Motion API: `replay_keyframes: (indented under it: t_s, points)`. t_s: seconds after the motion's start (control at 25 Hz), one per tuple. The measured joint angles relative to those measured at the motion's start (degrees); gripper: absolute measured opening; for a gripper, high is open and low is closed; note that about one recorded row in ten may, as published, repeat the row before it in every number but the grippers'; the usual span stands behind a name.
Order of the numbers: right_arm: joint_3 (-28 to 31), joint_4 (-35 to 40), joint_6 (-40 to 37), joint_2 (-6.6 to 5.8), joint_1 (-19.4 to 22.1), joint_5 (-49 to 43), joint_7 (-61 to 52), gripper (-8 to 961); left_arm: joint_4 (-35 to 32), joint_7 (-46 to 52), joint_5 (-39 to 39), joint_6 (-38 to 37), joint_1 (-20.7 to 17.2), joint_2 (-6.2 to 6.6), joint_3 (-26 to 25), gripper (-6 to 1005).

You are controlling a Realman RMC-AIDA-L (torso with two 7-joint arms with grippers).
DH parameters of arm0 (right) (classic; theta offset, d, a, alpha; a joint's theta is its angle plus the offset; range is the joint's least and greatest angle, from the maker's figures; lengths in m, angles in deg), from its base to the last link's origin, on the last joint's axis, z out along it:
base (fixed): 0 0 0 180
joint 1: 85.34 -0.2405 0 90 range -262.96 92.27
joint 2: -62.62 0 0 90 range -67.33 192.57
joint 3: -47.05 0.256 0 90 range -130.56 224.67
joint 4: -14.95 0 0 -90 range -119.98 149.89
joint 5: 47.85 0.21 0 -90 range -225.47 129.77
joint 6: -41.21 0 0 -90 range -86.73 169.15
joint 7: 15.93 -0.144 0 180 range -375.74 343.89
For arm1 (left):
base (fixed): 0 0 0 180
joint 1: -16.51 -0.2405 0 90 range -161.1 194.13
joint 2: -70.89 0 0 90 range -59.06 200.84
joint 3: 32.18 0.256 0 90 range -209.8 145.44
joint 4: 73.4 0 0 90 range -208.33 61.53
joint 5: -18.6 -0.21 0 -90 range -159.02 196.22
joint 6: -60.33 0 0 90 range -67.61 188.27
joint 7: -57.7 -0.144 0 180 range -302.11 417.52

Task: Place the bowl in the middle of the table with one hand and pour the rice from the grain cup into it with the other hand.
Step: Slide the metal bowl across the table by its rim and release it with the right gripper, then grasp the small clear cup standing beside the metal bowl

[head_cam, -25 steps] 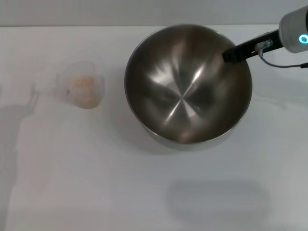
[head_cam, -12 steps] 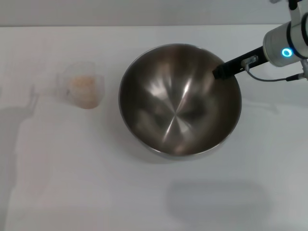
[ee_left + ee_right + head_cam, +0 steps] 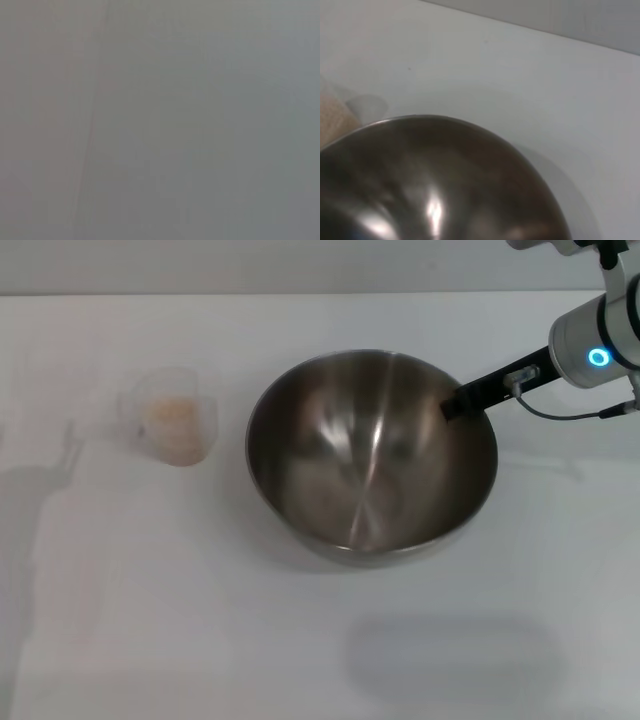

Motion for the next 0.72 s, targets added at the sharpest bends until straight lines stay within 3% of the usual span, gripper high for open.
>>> replay_keyframes:
  t_s: [0.32, 0.56, 0.6, 0.72]
  points:
    - [-0.5, -7.5, 2.2, 0.22, 1.2, -3.7, -0.8, 394, 0.0, 0.0, 0.0, 0.0, -0.2, 0.00, 0.1, 843]
    - [-0.9, -21.8, 3.7, 0.31, 4.3, -9.1, -2.3, 483, -0.2, 0.0, 0.0, 0.0, -0.5, 0.00, 0.1, 843]
    - [-2.2, -26.4, 0.8, 0.37, 6.5, -9.2, -2.1, 490, -0.3, 0.0, 0.0, 0.0, -0.5, 0.00, 0.1, 843]
    - [-5.1, -30.1, -5.0, 0.39, 9.8, -9.2, -1.3, 509, -0.6, 0.0, 0.0, 0.1, -0.6, 0.00, 0.1, 843]
